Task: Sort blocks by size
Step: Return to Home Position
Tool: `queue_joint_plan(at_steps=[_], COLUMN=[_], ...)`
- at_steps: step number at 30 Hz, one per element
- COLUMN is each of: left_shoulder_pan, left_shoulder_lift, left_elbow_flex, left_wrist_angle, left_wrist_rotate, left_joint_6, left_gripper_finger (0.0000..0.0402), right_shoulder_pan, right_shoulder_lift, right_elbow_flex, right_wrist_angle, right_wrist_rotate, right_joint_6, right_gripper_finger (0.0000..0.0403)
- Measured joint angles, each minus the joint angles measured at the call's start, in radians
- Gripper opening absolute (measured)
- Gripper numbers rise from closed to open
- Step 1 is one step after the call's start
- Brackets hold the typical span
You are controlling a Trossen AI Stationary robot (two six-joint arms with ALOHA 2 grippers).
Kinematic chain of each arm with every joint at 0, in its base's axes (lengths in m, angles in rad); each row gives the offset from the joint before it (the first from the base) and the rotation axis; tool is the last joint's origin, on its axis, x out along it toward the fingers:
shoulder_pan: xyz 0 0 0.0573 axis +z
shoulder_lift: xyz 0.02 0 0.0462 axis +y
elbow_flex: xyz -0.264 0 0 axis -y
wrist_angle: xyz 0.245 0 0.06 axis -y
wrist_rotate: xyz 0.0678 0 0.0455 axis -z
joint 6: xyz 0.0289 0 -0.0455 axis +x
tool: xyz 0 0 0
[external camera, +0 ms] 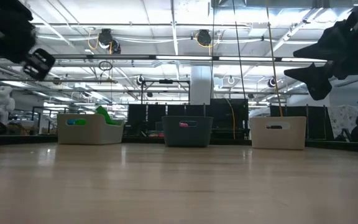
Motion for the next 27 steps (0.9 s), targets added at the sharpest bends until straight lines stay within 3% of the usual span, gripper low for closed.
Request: queue_joint_plan(at_steps=[3, 5, 27], left_shoulder_pan=[-0.007, -0.007, -0.007], left_shoulder_lift=[0.0, 0.0, 0.0], left_elbow_flex=[0.0, 0.001, 0.001], left_wrist_angle=[0.01, 0.015, 0.01], left_wrist_rotate=[0.172, 0.224, 0.217], left_joint_6=[-0.15, -0.211, -0.22], left_gripper_finger=[0.0084, 0.0084, 0.0084], right_shoulder_pan=[0.0, 0.0, 0.0], right_shoulder_lift=[0.0, 0.0, 0.0], right_elbow_flex=[0.0, 0.0, 0.0], right_wrist_angle=[0.0, 0.0, 0.0], right_wrist_rotate=[0.001, 0.001, 0.002], right_joint_6=[0.0, 0.0, 0.0], right_gripper_finger=[0.0238, 0.0238, 0.0238])
